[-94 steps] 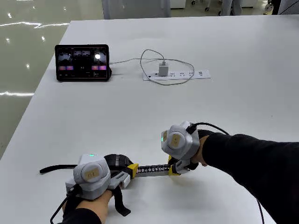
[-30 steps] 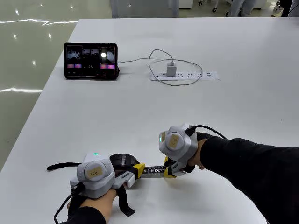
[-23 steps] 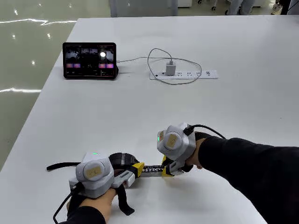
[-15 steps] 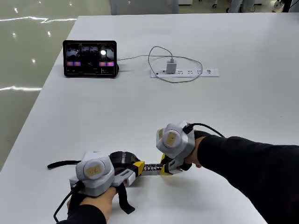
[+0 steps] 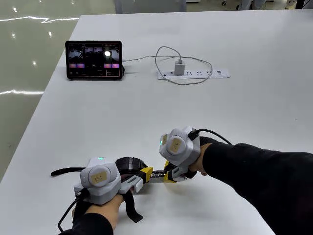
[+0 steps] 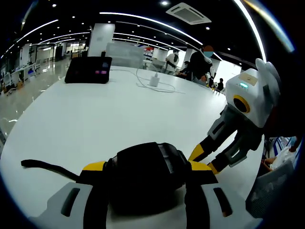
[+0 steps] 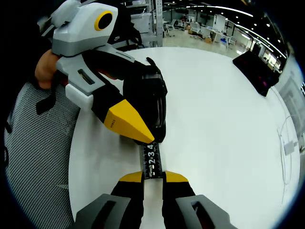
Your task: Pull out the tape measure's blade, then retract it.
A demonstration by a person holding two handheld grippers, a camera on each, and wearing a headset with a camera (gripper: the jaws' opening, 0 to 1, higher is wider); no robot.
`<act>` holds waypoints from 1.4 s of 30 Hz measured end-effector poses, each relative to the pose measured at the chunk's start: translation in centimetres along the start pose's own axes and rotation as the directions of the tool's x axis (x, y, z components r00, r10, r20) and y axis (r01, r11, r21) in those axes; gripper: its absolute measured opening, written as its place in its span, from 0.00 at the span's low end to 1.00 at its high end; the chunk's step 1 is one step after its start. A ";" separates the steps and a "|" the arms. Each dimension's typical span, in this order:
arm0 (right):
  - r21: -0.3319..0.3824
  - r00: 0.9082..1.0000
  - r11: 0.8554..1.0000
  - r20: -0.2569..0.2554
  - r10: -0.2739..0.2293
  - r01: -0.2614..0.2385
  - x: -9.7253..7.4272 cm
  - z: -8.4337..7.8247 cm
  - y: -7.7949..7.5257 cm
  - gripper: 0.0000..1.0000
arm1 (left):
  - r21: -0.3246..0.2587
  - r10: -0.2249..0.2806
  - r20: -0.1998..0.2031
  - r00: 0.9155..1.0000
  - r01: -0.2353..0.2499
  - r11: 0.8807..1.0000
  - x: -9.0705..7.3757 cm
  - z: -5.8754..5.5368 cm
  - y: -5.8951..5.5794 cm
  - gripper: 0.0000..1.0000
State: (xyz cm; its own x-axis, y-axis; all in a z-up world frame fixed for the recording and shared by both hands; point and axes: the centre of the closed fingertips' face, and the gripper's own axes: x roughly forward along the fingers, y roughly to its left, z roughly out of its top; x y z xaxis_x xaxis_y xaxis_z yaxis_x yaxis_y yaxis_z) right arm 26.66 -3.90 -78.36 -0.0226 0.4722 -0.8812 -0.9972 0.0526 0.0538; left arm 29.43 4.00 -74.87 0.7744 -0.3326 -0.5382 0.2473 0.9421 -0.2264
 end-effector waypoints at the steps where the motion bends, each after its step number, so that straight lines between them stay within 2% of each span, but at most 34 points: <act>1: 0.000 1.000 1.000 0.000 0.001 -0.001 0.0 0.1 0.0 0.10 | 0.000 0.000 -0.001 1.000 0.000 1.000 0.0 0.0 0.0 0.59; 18: -0.014 1.000 1.000 0.009 0.019 -0.019 0.5 1.0 0.0 0.10 | -0.010 -0.006 -0.004 1.000 0.006 1.000 0.0 0.0 0.0 0.59; 42: -0.008 0.999 1.000 0.041 0.014 -0.014 1.5 2.8 0.4 0.10 | -0.008 -0.014 -0.010 1.000 0.014 1.000 -0.1 0.0 0.0 0.59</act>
State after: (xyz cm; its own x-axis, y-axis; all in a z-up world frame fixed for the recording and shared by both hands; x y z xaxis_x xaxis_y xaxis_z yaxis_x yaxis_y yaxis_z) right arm 26.47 -0.71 -78.33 -0.0337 0.5087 -0.8603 -0.9973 0.0389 0.0621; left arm 29.35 4.02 -74.88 0.7648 -0.3466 -0.5432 0.2534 0.9369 -0.2409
